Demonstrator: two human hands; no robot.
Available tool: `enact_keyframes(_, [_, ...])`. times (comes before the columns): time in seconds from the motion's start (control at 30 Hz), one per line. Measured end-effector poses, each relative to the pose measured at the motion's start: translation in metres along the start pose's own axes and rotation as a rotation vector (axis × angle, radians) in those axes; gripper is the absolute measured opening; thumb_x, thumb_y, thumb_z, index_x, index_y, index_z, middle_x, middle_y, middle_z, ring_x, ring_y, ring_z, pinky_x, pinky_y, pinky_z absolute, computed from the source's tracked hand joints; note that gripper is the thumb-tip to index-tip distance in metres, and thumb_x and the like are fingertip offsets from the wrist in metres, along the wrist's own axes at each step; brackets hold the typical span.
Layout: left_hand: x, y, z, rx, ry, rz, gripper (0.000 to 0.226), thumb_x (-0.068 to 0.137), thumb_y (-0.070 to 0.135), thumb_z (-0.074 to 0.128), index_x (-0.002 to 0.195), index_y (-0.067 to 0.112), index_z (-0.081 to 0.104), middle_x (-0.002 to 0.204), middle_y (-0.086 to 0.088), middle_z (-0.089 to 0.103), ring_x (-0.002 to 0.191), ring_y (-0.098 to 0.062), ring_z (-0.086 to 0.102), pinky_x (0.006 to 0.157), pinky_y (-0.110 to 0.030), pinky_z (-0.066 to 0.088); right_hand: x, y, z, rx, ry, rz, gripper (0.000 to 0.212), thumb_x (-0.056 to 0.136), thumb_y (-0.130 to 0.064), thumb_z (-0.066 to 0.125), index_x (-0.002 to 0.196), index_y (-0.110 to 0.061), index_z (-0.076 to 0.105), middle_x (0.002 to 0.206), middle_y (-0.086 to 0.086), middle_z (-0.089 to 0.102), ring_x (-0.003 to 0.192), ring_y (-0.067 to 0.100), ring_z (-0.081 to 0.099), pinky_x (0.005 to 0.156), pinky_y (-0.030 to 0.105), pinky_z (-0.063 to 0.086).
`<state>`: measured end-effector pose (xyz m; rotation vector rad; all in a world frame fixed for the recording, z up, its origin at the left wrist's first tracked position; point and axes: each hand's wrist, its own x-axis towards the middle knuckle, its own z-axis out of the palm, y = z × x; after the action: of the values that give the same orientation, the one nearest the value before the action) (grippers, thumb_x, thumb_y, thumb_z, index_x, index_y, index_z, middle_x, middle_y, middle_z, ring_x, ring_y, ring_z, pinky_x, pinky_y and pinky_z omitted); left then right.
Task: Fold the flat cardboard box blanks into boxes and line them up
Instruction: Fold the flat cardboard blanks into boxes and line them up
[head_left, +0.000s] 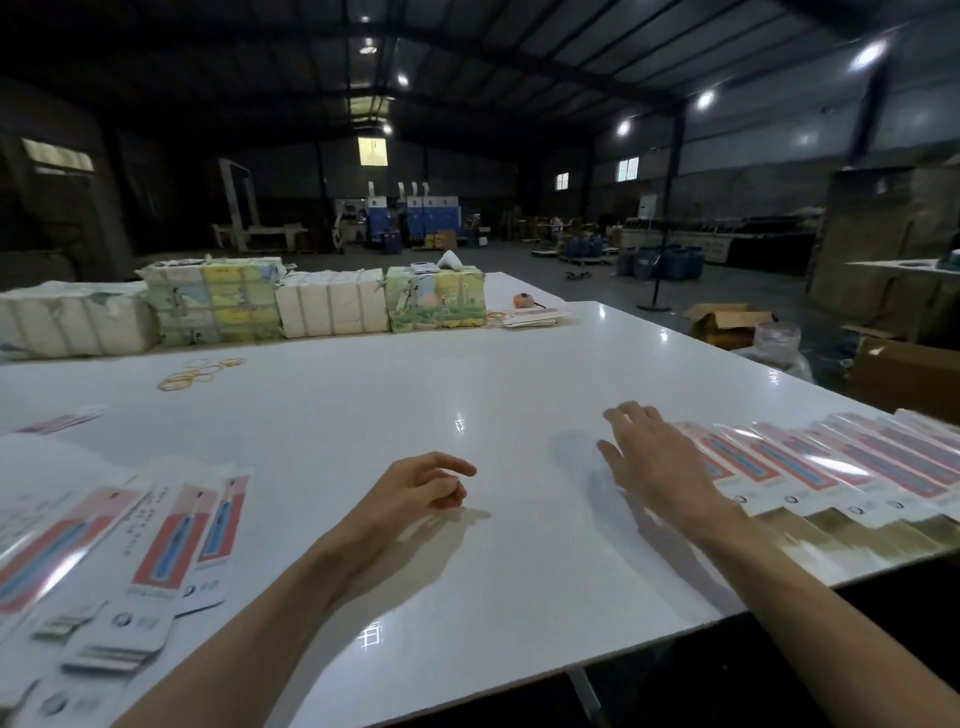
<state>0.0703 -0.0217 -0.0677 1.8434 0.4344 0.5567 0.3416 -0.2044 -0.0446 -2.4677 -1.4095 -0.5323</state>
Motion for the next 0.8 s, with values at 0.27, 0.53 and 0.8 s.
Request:
enact_keyframes(0.27, [-0.001,0.005,-0.012,0.110,0.206,-0.035,0.023,0.099,0.020,0.062,0.112,0.033,0.076,0.088,-0.001,0.077,0.067,-0.015,0.052,0.065,-0.025,0.050,0.026,-0.138,0.030,0.209,0.029,-0.250,0.018,0.105,-0.028,0.041,0.098,-0.018,0.055,0.078,-0.003,0.065,0.069,0.025,0.060,0.063,0.037,0.048])
enact_keyframes(0.53, [-0.017,0.029,-0.095,0.933,0.307,-0.495,0.024,0.103,0.032,0.063,0.123,0.018,0.067,0.125,-0.007,0.071,0.106,-0.023,0.068,0.091,-0.033,0.053,0.030,-0.130,0.053,0.296,-0.043,-0.282,0.016,0.101,-0.023,0.043,0.106,-0.020,0.058,0.083,0.000,0.069,0.077,0.029,0.064,0.072,0.038,0.052])
enact_keyframes(0.8, [-0.078,0.044,-0.147,1.349,0.479,-0.996,0.094,0.079,0.053,0.089,0.145,0.008,0.040,0.146,-0.017,0.042,0.136,-0.035,0.042,0.110,-0.047,0.044,0.032,-0.130,0.057,0.385,-0.039,-0.275,0.014,0.100,-0.024,0.046,0.103,-0.023,0.060,0.081,-0.002,0.068,0.078,0.027,0.062,0.069,0.037,0.048])
